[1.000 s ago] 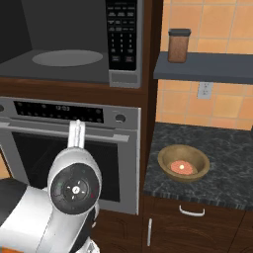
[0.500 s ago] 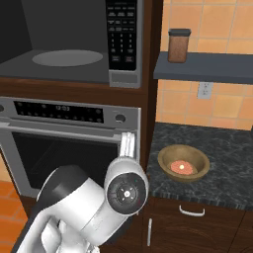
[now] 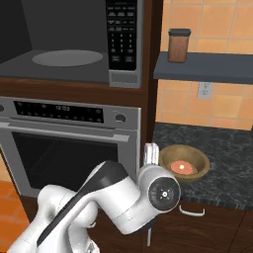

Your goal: Open the microwave, place the bowl with waffle inside the microwave, then close the microwave door and turn it on.

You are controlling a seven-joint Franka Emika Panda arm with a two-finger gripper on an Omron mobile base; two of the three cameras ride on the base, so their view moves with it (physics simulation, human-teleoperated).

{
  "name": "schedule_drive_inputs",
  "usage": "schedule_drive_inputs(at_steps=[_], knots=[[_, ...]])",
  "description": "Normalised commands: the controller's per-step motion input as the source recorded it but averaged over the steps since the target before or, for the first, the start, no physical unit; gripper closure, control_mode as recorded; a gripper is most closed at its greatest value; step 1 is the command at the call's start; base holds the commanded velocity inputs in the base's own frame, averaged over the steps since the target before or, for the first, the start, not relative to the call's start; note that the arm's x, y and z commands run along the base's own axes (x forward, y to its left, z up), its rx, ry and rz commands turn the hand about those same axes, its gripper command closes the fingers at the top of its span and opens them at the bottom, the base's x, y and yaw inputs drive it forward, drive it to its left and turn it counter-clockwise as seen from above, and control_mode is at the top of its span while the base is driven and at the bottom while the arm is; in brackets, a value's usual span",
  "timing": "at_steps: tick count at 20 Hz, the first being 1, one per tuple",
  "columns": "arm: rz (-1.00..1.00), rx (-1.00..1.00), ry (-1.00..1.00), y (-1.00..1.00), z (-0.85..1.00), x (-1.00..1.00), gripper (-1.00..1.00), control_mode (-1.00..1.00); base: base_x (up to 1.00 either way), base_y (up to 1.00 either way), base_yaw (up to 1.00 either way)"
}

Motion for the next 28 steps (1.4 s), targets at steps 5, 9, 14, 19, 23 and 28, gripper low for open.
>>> schedule_drive_inputs(at_steps=[5, 9, 14, 19, 23, 28], knots=[[0.1, 0.0, 0.09, -0.07, -0.45, 0.33, -1.0, -1.0, 0.0, 0.0, 0.0], [0.03, 0.0, -0.01, -0.04, -0.21, 0.34, -1.0, -1.0, 0.0, 0.0, 0.0], [0.0, 0.0, -0.01, -0.21, -0.31, 0.37, -1.0, -1.0, 0.0, 0.0, 0.0], [0.0, 0.03, 0.0, -0.36, -0.35, 0.36, -1.0, -1.0, 0.0, 0.0, 0.0], [0.02, 0.04, 0.03, -0.29, -0.26, 0.29, -1.0, -1.0, 0.0, 0.0, 0.0], [0.04, 0.01, 0.04, -0.11, -0.25, 0.22, -1.0, -1.0, 0.0, 0.0, 0.0]])
